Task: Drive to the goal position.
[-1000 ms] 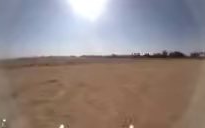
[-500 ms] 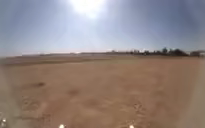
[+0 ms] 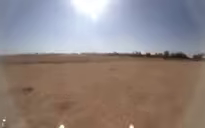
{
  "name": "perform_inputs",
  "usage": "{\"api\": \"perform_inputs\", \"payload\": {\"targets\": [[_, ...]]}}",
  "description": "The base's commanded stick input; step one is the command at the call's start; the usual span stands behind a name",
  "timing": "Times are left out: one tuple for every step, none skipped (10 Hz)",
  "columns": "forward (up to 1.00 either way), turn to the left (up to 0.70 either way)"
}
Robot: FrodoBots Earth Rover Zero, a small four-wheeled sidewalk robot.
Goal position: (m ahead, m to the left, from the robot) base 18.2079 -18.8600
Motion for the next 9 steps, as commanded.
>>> {"api": "perform_inputs", "payload": {"targets": [[1.00, 0.00], [1.00, 0.00], [1.00, 0.00], [1.00, 0.00], [1.00, 0.00], [1.00, 0.00], [1.00, 0.00], [1.00, 0.00], [1.00, -0.06]]}}
